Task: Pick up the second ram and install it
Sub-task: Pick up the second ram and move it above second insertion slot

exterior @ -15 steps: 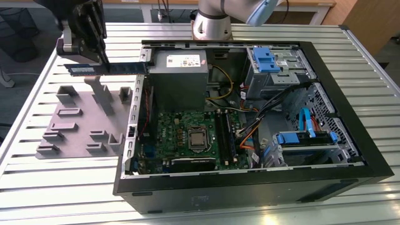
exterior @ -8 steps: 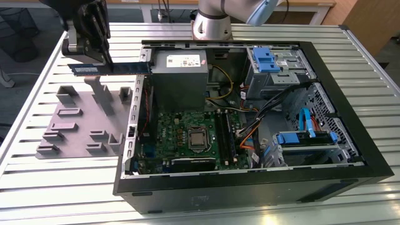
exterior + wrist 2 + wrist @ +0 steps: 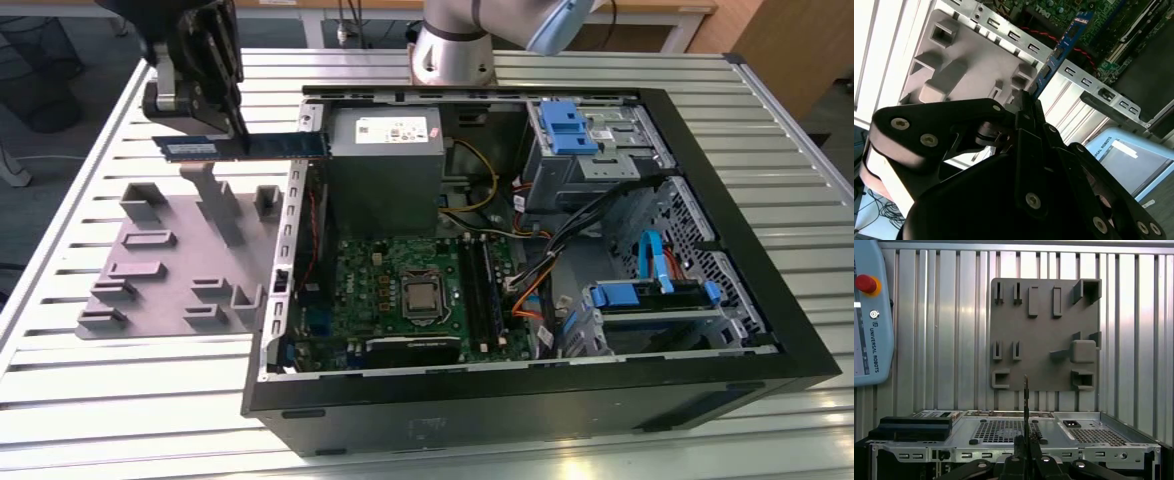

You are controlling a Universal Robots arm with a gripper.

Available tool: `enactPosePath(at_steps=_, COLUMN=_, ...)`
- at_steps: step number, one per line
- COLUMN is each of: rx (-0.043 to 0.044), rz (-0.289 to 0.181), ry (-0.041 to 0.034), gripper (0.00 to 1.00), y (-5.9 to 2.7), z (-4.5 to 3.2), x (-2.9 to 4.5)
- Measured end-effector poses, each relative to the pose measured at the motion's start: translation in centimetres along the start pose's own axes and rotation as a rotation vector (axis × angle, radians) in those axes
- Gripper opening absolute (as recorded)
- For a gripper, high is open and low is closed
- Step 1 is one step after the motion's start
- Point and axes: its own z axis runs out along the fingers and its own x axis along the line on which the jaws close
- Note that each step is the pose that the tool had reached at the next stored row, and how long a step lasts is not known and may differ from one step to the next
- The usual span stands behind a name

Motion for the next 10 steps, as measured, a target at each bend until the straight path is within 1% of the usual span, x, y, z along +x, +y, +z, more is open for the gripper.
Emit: enactPosePath(at_steps=10, rx=-0.0001, rz=0.000, ry=0.0001, gripper=0.14, y=-0.71, z=0.00, x=0.00)
